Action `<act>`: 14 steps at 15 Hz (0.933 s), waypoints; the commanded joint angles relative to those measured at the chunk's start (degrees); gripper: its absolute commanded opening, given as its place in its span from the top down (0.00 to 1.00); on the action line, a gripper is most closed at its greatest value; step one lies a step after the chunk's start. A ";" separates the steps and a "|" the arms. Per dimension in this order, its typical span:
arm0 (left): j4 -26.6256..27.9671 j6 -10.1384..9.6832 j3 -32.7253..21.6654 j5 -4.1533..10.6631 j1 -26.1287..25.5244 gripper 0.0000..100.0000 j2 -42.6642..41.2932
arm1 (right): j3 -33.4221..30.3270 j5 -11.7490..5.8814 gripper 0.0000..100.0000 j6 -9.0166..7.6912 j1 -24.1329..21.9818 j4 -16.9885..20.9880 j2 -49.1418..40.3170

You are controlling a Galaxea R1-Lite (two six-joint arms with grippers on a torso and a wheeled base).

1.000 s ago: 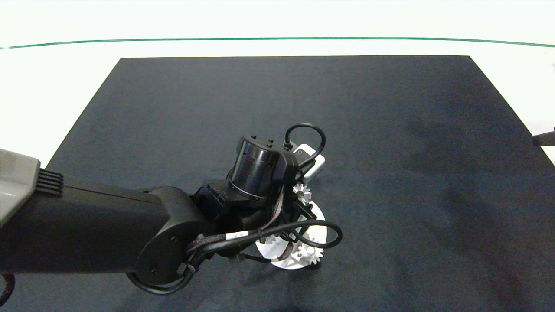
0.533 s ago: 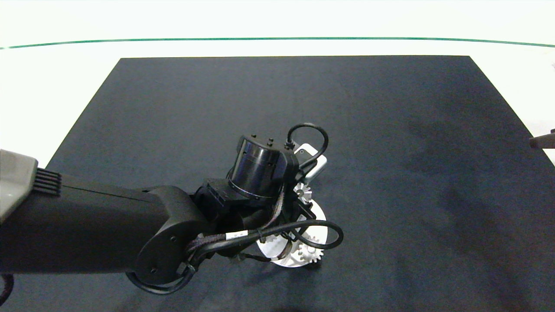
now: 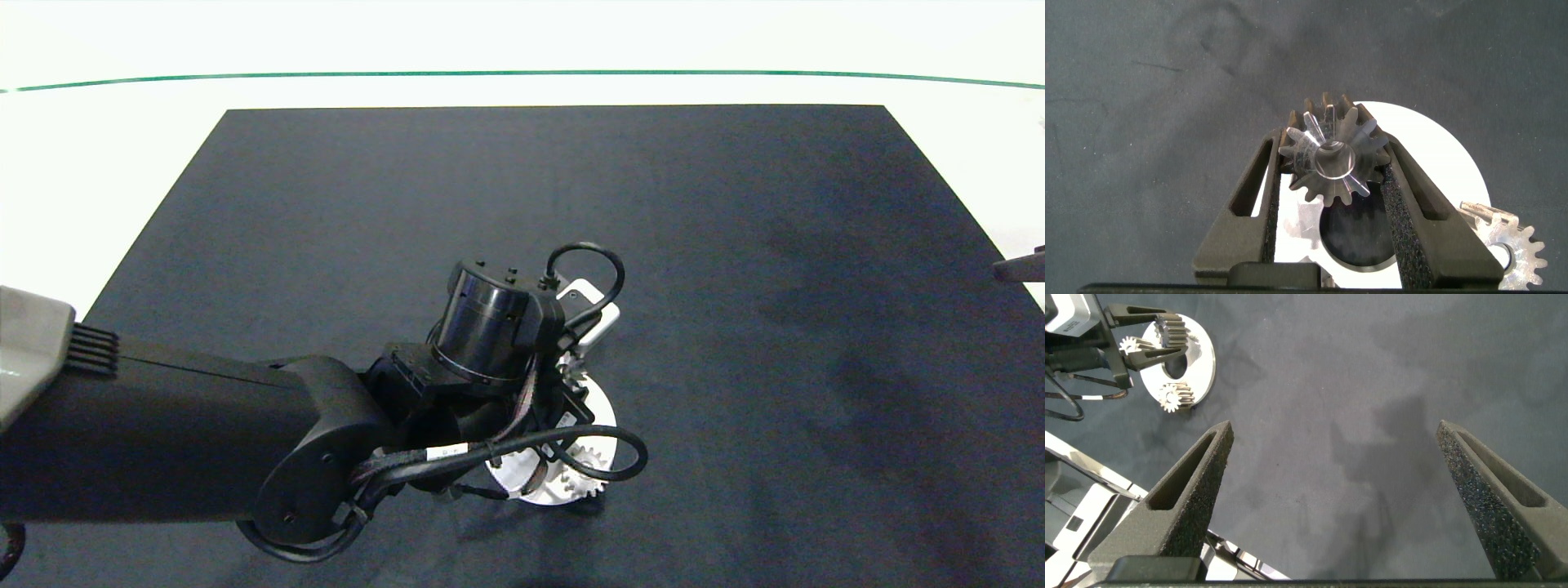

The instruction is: Install three planetary gears onto the carrier pins

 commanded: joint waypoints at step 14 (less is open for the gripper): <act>2.18 1.64 -0.37 0.36 -0.28 0.81 0.40 | 2.71 0.19 0.00 -0.49 -0.98 -1.79 1.53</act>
